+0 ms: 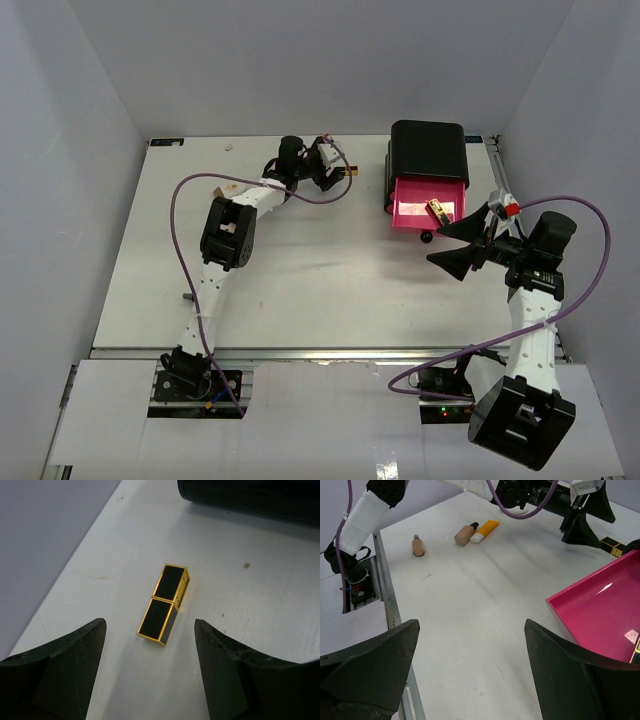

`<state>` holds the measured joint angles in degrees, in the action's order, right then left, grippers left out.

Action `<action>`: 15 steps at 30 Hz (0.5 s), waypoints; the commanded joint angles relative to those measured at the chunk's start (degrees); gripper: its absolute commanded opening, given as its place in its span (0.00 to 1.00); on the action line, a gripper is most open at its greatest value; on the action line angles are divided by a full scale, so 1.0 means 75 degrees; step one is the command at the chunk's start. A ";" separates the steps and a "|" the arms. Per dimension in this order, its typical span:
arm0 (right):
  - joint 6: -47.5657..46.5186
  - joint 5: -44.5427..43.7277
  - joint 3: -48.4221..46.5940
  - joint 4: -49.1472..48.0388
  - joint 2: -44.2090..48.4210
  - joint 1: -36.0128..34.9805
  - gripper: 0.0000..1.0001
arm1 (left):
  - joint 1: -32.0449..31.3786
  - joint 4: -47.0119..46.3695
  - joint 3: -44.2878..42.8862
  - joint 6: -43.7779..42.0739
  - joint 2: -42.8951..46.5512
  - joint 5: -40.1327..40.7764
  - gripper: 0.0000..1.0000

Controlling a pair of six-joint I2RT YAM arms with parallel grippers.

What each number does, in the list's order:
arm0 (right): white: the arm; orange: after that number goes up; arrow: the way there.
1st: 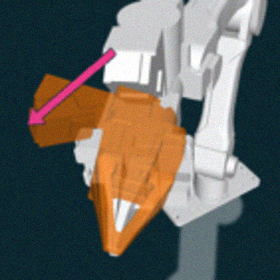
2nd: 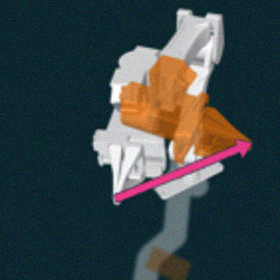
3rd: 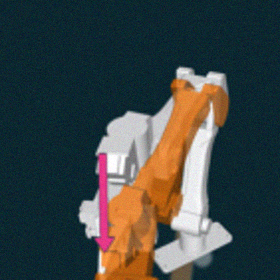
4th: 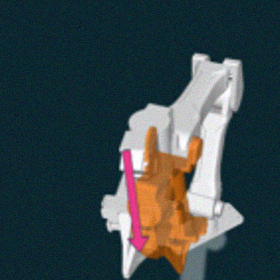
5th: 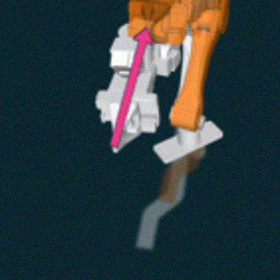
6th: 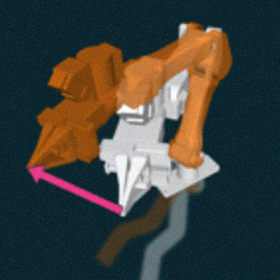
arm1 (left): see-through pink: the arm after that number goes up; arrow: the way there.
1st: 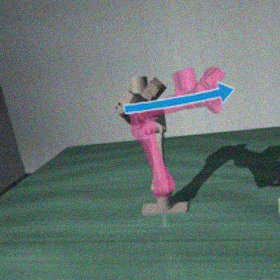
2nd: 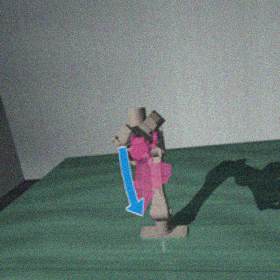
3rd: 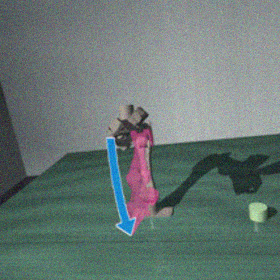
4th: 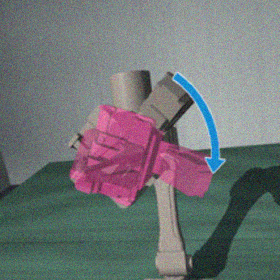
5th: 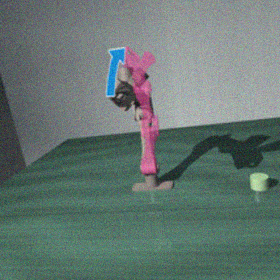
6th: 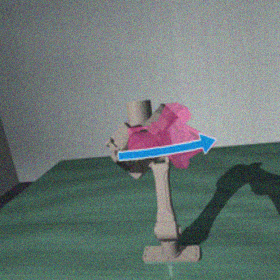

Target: Organize the makeup

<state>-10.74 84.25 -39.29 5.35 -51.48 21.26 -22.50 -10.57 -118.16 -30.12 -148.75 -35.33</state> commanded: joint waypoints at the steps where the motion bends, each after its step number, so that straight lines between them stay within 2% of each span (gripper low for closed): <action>1: 0.0096 0.0668 0.0060 -0.0280 -0.0015 0.0025 0.92 | 0.0083 -0.0963 -0.0349 -0.0059 -0.0196 -0.0596 0.80; 3: 0.0096 0.0626 0.0048 -0.0280 -0.0027 0.0025 0.92 | 0.0083 -0.1123 -0.0477 0.0137 -0.0347 -0.0645 0.77; 12: 0.0143 0.0627 0.0046 -0.0280 -0.0062 0.0025 0.92 | 0.0071 -0.1464 -0.0803 0.0477 -0.0876 -0.0842 0.73; 15: 0.0158 0.0638 0.0025 -0.0280 -0.0058 0.0040 0.92 | 0.0063 -0.1553 -0.0795 0.0511 -0.0958 -0.0741 0.69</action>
<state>-10.39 84.41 -38.76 5.30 -51.90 21.26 -21.68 -20.04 -122.13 -26.99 -156.41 -39.23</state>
